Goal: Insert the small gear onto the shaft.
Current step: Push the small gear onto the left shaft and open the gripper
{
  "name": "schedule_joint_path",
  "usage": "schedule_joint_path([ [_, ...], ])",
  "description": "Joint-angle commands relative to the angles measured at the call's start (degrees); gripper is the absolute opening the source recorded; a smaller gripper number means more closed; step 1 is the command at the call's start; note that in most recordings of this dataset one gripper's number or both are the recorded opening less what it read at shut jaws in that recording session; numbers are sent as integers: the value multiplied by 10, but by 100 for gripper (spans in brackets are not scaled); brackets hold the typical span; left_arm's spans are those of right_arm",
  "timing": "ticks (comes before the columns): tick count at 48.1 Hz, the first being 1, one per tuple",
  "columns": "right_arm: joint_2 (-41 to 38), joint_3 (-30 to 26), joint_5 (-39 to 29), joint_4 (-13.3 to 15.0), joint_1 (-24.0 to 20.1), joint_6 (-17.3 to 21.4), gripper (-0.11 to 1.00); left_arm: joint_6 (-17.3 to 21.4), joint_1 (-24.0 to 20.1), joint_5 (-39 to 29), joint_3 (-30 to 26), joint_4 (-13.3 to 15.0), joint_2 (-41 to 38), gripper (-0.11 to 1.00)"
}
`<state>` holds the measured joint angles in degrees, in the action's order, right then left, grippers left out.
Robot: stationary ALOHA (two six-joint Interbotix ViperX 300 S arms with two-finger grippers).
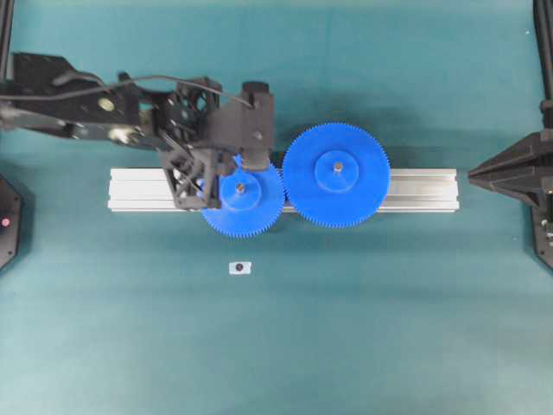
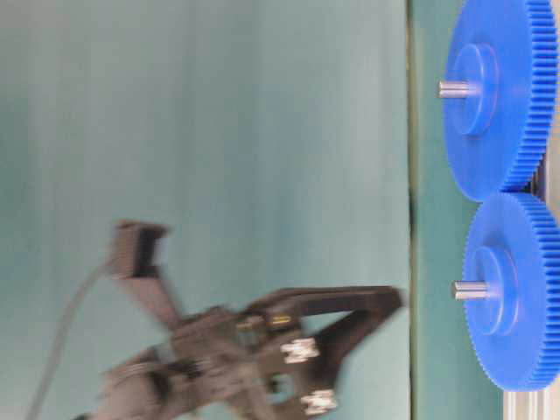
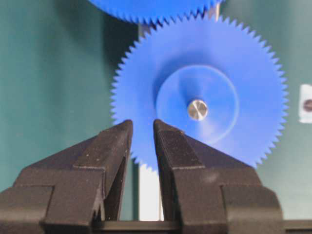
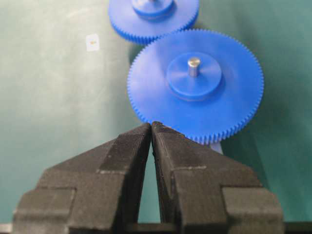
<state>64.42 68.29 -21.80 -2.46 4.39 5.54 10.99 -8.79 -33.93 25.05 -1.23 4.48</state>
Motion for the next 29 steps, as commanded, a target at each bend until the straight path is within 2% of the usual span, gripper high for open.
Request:
schedule_joint_path([
  [1, -3, -5, 4, 1, 2, 4, 21, 0, -1, -11, -18, -1, 41, 23],
  [12, -3, -4, 4, 1, 1, 4, 21, 0, 0, -15, -13, -1, 101, 23],
  [19, -3, -4, 6, 1, 1, 4, 21, -4, 0, -14, 9, -1, 118, 25],
  [24, -4, -4, 8, 1, 2, 4, 21, -17, 0, -3, 31, 0, 116, 30],
  [29, -3, -4, 10, 1, 1, 4, 21, -46, 1, 34, 54, 0, 105, 40],
])
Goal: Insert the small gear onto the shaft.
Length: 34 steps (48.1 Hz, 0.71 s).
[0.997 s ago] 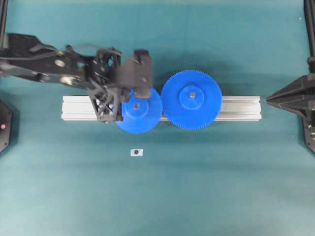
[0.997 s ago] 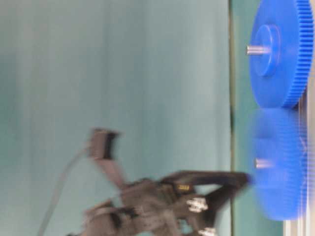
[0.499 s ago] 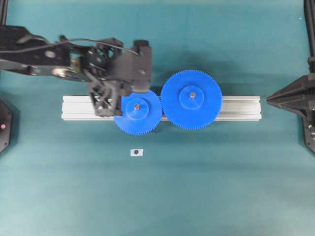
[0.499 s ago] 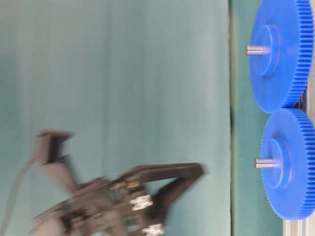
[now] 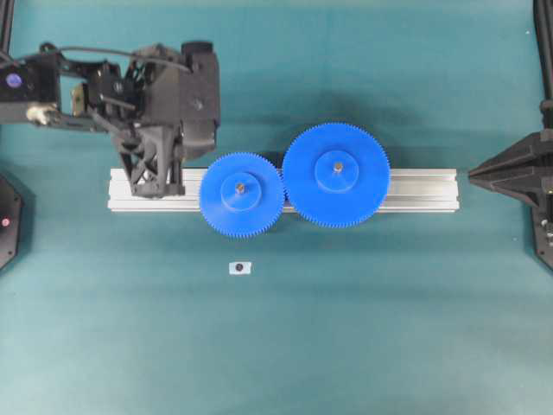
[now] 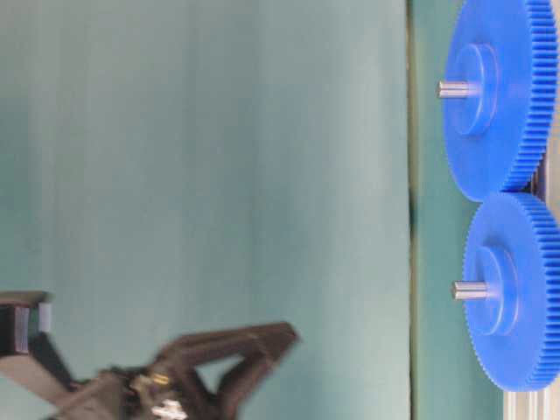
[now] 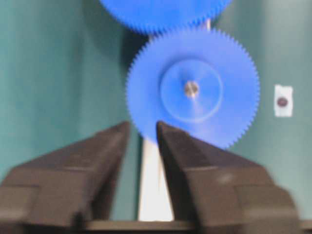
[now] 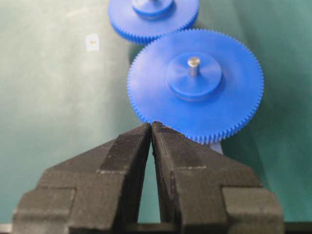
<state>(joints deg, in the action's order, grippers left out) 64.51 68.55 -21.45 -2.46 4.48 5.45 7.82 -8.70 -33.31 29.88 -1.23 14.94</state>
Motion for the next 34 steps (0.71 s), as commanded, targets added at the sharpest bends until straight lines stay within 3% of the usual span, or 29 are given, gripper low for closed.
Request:
schedule_joint_path([
  [1, -4, -6, 6, 1, 0, 5, 21, -21, 0, 39, 11, -1, -2, 43],
  [6, -4, -6, 6, 1, 1, 6, 21, -56, 0, 99, 40, 0, -11, 62],
  [11, -4, -6, 6, 1, 1, 5, 21, -78, 1, 152, 73, 0, -18, 73],
  [18, -4, -6, 5, 1, 0, 5, 21, -95, 9, 196, 103, 0, -33, 72],
  [34, -4, -7, 6, 0, 0, 8, 21, -99, 30, 200, 98, -1, -21, 71],
])
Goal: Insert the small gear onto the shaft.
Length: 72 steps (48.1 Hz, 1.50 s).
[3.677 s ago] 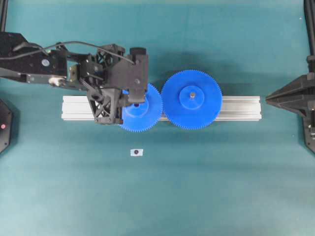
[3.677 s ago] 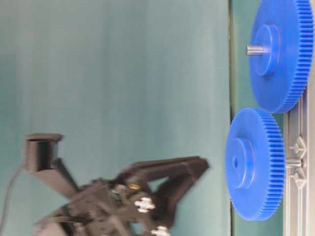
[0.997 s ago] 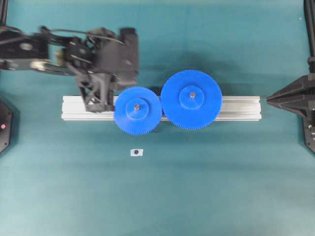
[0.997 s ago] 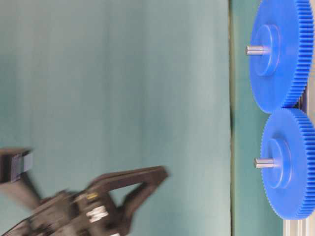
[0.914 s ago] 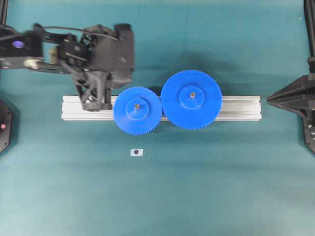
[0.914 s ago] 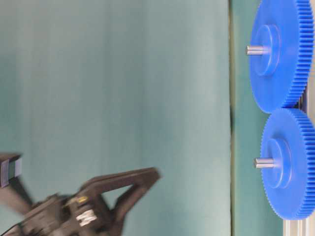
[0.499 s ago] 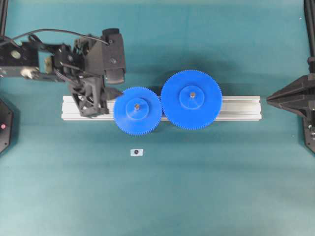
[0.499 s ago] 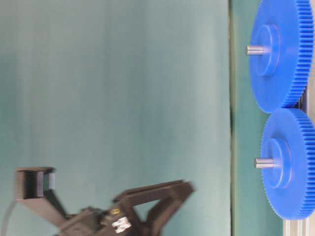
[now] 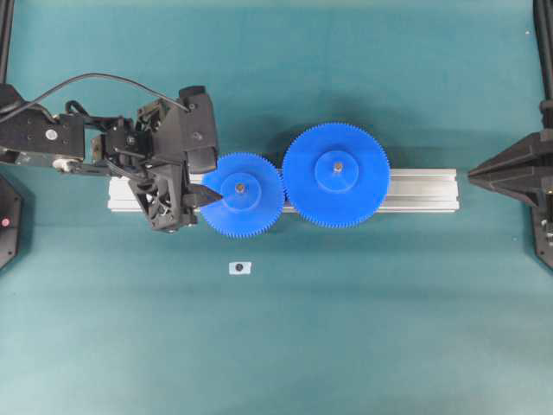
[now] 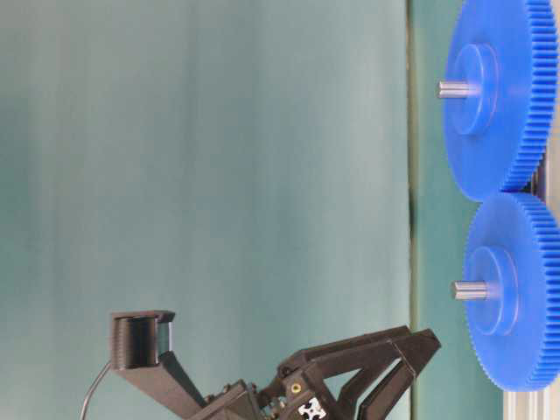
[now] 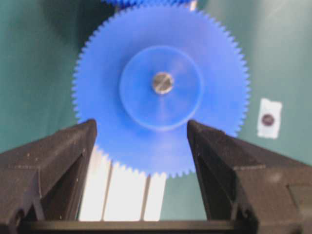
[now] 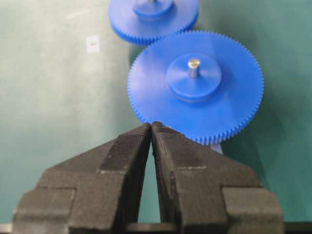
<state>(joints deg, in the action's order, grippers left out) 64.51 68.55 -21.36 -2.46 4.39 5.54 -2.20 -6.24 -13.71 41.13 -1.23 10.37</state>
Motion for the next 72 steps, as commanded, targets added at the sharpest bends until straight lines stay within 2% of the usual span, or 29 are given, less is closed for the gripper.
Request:
schedule_joint_path([
  [1, -4, -8, 5, 1, 1, 7, 21, 1, 6, 4, -15, 0, 31, 71],
  [19, -4, -6, 5, 1, 2, 7, 21, 2, 39, 4, 18, 0, 178, 71],
  [38, -1, -5, 5, 1, 2, 7, 21, 0, 57, 4, 76, 0, 272, 72],
  [51, -1, -4, 5, 1, 3, 8, 21, 0, 57, 4, 101, 0, 294, 72],
  [72, 0, -1, 10, 1, 2, 8, 21, -2, 63, 4, 105, 0, 297, 72],
])
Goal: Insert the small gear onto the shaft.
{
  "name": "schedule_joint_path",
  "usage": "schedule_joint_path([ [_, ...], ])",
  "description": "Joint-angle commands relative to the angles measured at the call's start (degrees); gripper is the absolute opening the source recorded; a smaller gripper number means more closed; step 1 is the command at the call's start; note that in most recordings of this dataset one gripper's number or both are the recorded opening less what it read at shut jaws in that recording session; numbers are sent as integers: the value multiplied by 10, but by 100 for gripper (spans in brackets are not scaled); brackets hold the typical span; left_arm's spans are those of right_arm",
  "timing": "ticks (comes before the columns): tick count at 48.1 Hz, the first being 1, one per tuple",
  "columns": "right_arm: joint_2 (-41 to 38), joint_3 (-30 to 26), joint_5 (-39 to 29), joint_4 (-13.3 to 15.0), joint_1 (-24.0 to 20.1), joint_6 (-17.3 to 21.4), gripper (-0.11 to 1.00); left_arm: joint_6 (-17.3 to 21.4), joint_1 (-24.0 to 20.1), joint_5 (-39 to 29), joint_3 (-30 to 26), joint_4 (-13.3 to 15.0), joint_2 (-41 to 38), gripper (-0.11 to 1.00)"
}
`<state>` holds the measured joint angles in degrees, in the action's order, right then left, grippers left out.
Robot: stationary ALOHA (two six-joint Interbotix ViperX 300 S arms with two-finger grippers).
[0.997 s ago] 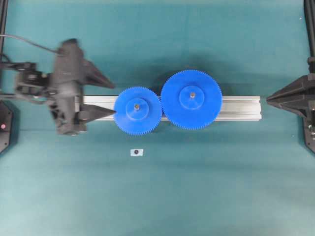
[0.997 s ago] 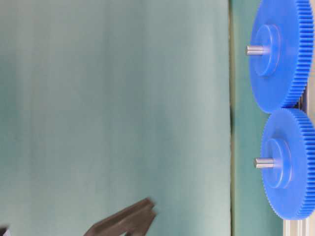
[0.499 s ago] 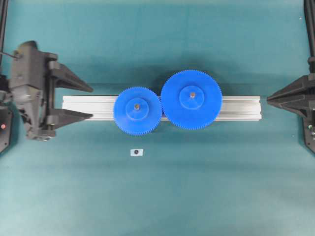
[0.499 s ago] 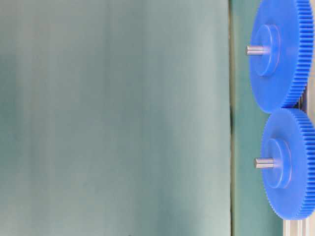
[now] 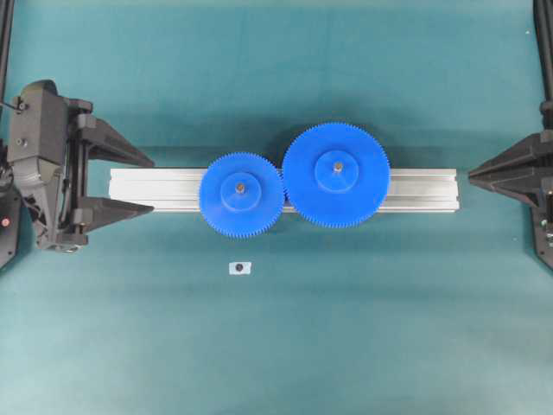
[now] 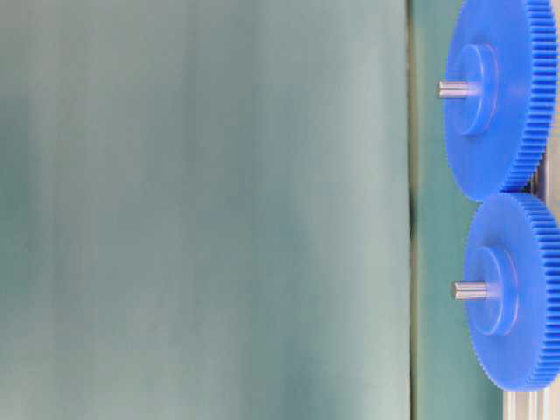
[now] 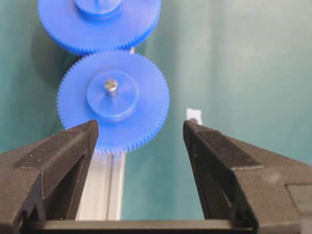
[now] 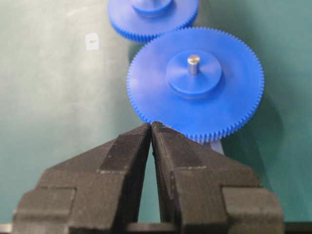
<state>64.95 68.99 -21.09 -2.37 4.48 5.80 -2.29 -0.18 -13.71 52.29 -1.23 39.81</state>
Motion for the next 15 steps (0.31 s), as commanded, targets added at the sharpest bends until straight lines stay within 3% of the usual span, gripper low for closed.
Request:
schedule_joint_path([
  [1, -4, -5, 8, 0, 2, 5, 21, -1, 3, 4, -6, -1, 3, 72],
  [15, -4, -4, 9, 0, 2, 5, 21, 0, 4, 4, -6, 0, 3, 72],
])
